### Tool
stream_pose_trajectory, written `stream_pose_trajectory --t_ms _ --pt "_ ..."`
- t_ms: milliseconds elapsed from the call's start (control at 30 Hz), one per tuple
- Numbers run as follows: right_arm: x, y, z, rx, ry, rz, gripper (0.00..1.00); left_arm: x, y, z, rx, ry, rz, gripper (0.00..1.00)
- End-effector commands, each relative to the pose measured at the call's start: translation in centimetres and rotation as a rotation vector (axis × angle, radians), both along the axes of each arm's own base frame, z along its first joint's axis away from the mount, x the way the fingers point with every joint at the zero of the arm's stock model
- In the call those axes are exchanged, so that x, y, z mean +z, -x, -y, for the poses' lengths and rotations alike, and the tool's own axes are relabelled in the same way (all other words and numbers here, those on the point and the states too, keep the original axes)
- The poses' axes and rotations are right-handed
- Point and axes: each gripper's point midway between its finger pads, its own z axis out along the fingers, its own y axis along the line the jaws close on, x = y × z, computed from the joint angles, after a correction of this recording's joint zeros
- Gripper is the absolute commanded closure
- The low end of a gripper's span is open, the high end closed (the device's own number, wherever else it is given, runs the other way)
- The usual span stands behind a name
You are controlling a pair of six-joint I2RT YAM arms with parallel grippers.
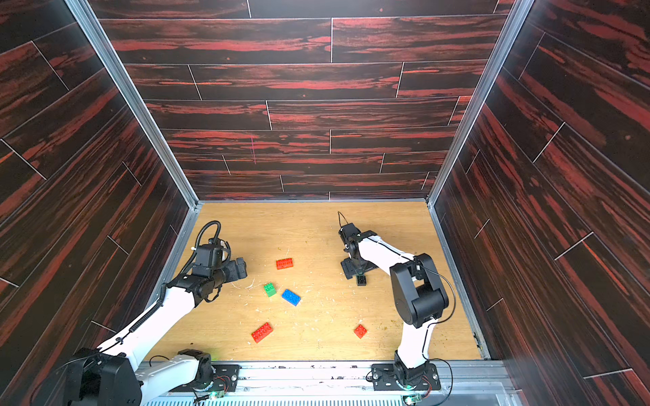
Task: Assemble a carrot with lego
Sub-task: Adjust the lego brick at the center of the board, then move the lego brick at the center of the board.
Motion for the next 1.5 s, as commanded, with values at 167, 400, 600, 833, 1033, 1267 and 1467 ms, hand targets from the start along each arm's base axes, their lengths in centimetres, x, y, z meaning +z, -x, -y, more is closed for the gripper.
stream_pose_trajectory --t_ms 167,400,600,833,1033,1267,1467 --pt "4.5 1.7 -2.7 -0.065 -0.193 -0.003 0.11 -1.1 1.9 0.7 0.031 0.067 -0.101 0.05" --pt "5.3 2.7 -4.1 -0.098 -0.282 -0.026 0.11 -2.4 3.6 3.6 0.131 0.156 -0.259 0.14" --pt "5.4 3.3 -4.4 -0.122 -0.317 -0.041 0.11 -4.5 4.9 8.1 0.138 0.146 -0.495 0.23" --pt "5.7 3.8 -4.1 -0.134 -0.322 -0.035 0.11 -5.5 4.7 10.7 0.157 0.179 -0.608 0.3" --pt "5.9 4.4 -3.7 -0.133 -0.313 -0.03 0.11 -7.0 5.0 11.2 0.181 0.147 -0.667 0.31" --pt "5.7 4.8 -3.4 -0.131 -0.312 -0.031 0.11 -8.2 4.3 11.8 0.213 0.155 -0.666 0.32" --pt "6.0 4.7 -3.6 -0.129 -0.324 -0.024 0.11 -8.4 3.5 11.7 0.219 0.127 -0.643 0.46"
